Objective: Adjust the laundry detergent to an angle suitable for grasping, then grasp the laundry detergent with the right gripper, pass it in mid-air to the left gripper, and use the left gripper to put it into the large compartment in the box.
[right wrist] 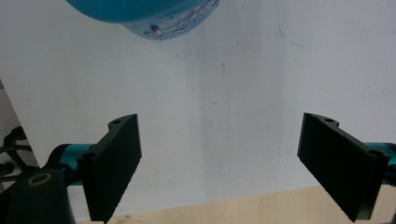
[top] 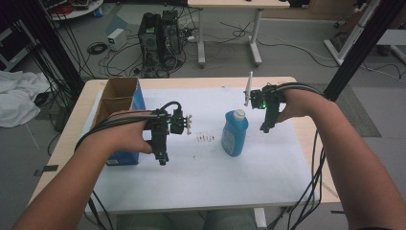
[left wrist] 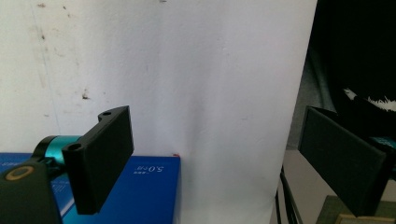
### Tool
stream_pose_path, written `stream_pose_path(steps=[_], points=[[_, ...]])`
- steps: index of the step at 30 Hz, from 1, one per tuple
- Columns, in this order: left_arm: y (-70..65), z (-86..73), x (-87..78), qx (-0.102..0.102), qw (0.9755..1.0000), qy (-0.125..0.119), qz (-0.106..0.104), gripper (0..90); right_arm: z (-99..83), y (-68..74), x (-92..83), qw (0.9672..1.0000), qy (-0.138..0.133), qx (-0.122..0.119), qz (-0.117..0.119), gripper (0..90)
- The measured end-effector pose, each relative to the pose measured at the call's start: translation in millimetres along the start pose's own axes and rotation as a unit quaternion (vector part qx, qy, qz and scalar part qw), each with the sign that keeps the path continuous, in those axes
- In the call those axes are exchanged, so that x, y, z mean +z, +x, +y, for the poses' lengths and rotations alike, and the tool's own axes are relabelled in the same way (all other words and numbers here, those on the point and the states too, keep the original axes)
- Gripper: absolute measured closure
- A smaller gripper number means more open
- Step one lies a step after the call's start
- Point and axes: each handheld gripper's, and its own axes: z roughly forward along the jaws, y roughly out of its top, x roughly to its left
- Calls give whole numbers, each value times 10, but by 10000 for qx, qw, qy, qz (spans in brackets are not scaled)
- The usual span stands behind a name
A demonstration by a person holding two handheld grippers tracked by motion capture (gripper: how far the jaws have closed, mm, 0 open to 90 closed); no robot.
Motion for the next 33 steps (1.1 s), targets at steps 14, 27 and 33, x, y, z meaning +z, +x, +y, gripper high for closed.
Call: stream_pose_path(steps=[14,27,33], points=[[-19,12,-47,28,9999,137,47,104,-70,18,-22,10000,0,9,-44,126],[-9,-50,-15,13,9999,91,53,104,2,-26,17,9995,9,-319,-49,126],[-3,-68,-51,-6,10000,37,64,104,-6,23,-2,10000,13,61,-5,127]])
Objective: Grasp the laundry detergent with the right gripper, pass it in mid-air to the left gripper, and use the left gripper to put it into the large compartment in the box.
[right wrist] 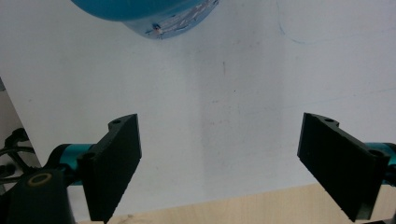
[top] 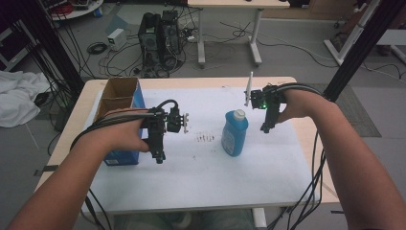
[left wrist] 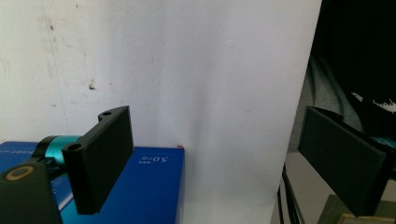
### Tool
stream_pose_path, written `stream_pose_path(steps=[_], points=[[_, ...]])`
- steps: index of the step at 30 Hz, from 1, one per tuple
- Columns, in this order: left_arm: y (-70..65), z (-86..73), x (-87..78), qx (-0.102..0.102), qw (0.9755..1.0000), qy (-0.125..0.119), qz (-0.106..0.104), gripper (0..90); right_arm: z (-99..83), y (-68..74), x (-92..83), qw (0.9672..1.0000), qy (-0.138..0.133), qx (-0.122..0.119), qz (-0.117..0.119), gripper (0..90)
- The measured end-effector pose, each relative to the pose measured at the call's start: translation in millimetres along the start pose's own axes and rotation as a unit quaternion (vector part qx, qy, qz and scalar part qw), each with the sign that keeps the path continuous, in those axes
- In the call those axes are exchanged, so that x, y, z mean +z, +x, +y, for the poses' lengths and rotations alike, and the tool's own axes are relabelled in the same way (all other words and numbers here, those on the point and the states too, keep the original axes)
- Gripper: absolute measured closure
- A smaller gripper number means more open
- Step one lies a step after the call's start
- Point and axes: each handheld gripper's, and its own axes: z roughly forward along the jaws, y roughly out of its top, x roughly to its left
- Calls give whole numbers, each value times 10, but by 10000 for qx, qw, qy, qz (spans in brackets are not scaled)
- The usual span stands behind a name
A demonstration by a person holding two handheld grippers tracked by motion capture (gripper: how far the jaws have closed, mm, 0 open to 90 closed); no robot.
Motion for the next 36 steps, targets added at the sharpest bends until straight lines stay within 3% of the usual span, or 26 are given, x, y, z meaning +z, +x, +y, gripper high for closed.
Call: stream_pose_path(steps=[6,11,15,19,22,26,36], points=[[15,25,25,59,10000,-47,-31,104,-18,-10,24,9999,95,30,-22,127],[25,21,51,50,10000,-28,-46,104,-56,26,-20,9998,33,217,26,126],[47,12,58,33,10000,-7,-53,104,-120,12,-38,10000,13,67,-6,127],[55,6,55,32,10000,9,-71,104,-124,29,-45,9999,-25,146,23,126],[59,0,53,24,10000,-1,-84,104,-127,11,-73,10000,-59,53,1,126],[63,-8,52,13,10000,26,-96,104,-154,48,-187,9992,-225,316,-38,127],[81,-30,28,16,10000,9,-67,104,-224,86,-435,9980,-514,336,-137,127]])
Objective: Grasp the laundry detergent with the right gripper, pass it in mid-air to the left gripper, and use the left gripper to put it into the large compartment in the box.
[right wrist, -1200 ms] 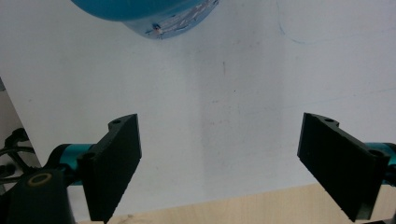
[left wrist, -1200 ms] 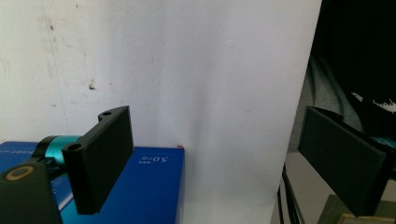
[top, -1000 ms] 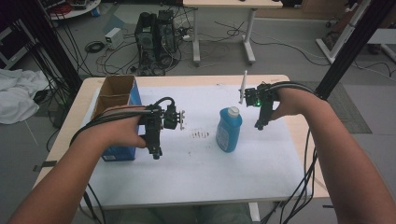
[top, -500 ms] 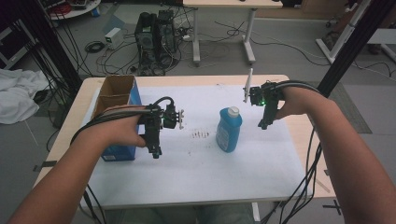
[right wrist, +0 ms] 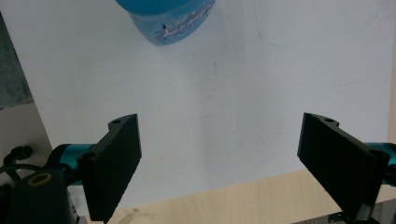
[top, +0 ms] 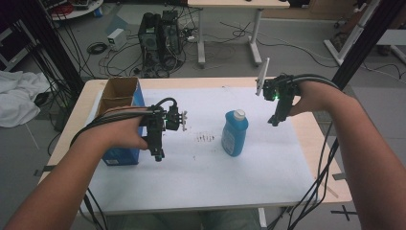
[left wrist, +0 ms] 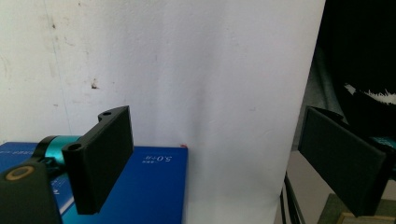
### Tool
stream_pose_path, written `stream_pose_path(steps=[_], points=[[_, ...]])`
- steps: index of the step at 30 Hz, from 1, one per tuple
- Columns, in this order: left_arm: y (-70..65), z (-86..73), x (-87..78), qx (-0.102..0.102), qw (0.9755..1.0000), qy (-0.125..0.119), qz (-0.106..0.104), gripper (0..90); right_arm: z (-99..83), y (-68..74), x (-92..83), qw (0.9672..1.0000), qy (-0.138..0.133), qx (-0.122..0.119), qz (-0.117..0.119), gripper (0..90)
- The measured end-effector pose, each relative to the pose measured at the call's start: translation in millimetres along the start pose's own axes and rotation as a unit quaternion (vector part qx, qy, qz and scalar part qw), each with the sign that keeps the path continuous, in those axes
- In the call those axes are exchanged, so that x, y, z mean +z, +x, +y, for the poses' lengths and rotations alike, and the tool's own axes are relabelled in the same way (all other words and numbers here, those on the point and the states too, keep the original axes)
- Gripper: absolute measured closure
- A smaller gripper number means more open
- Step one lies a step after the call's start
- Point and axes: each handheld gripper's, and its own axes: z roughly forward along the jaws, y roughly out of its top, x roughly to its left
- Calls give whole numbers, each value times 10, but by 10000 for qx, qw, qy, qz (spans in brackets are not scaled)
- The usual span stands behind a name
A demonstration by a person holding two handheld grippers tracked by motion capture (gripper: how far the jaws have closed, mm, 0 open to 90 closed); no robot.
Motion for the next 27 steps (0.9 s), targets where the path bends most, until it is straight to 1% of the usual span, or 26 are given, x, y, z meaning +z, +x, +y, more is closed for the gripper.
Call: stream_pose_path(steps=[1,3,5,6,8,9,11,12,14,16,17,18,19,20,21,22,23,24,25,26,27], points=[[9,-3,15,-2,10000,12,-2,104,-4,-3,-20,9999,-77,-91,-18,126],[17,-3,30,17,10000,13,-8,104,-5,7,-37,9998,-136,-109,-57,126],[26,-4,43,24,10000,-2,-5,104,-7,16,-63,9997,-220,-81,-68,126],[26,-4,50,8,10000,-9,-30,104,-14,21,-76,9995,-298,-60,-75,126],[34,-4,52,19,10000,-20,-2,104,-25,15,-110,9990,-440,-81,-84,126],[42,-1,62,19,10000,-30,-23,104,-34,17,-112,9984,-559,-45,-78,126],[46,2,62,37,10000,-33,12,104,-41,15,-115,9981,-612,-40,-95,126],[48,5,62,40,10000,-22,3,104,-48,4,-112,9976,-681,-105,-113,126],[49,12,60,64,10000,-11,8,104,-73,1,-119,9963,-852,-30,-69,126],[51,15,57,81,10000,-30,18,104,-83,-1,-133,9961,-877,-9,-55,126],[53,15,58,86,10000,-44,21,104,-100,-14,-136,9944,-1054,-31,-52,126],[53,15,58,86,10000,-44,21,104,-100,-14,-136,9944,-1054,-31,-52,126],[57,17,63,90,9999,-36,24,104,-116,-14,-138,9932,-1159,1,-94,126],[57,17,63,90,9999,-36,24,104,-116,-14,-138,9932,-1159,1,-94,126],[59,14,74,70,9999,-74,-16,104,-126,-17,-141,9924,-1225,13,-115,126],[66,15,76,90,9999,-82,-2,104,-147,-16,-151,9903,-1376,79,-186,126],[69,15,85,82,9999,-78,-1,104,-147,-16,-151,9903,-1376,79,-186,126],[69,17,92,78,10000,-49,-17,104,-168,-21,-155,9874,-1557,118,-260,126],[74,19,102,86,9999,-51,-7,104,-177,-13,-160,9865,-1602,180,-290,126],[74,19,102,86,9999,-51,-7,104,-177,-13,-160,9865,-1602,180,-290,126],[77,20,106,104,9999,-61,-6,104,-189,2,-154,9841,-1714,287,-378,126]])
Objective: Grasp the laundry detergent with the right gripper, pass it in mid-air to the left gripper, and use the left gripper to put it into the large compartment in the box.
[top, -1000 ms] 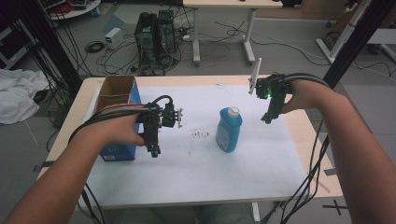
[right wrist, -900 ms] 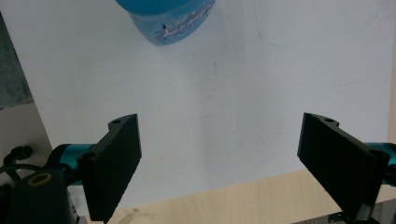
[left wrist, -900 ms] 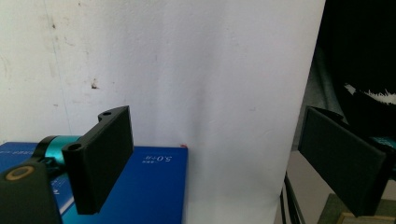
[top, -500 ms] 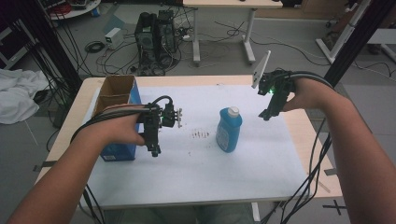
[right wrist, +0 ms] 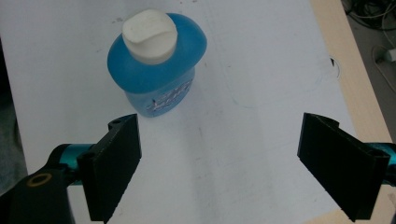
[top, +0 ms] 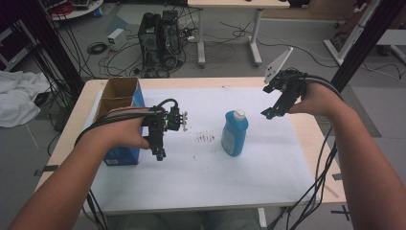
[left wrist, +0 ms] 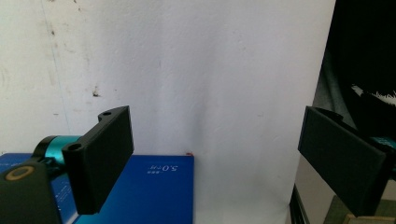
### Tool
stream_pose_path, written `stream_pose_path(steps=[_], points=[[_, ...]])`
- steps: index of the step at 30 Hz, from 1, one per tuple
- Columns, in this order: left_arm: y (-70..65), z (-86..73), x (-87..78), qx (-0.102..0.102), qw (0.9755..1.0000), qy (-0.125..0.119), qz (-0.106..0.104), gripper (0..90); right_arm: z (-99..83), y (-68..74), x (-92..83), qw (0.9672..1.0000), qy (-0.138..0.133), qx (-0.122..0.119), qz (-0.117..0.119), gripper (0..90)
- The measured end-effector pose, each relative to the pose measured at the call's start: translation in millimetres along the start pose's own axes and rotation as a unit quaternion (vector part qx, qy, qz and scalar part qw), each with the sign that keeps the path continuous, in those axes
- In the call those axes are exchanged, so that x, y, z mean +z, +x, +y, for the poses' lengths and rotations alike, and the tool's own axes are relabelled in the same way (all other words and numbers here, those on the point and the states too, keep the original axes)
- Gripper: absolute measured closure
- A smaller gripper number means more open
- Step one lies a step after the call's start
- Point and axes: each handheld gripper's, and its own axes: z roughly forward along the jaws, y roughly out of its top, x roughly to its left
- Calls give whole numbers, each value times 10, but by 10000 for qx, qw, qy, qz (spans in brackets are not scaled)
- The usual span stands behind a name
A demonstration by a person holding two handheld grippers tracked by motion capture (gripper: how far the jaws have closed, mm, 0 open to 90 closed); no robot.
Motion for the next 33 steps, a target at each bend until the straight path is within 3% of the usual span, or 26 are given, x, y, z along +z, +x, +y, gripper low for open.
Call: stream_pose_path(steps=[9,13,18,33], points=[[13,3,8,2,10000,-32,-22,104,-60,88,84,9999,-94,78,-51,126],[7,-2,7,64,10000,-55,0,104,-122,125,86,9993,-281,224,-81,126],[13,-17,23,56,10000,-29,0,104,-250,157,65,9964,-725,409,-165,126],[29,-42,33,109,9999,-79,29,104,-508,337,212,9918,-1094,626,-231,126]])
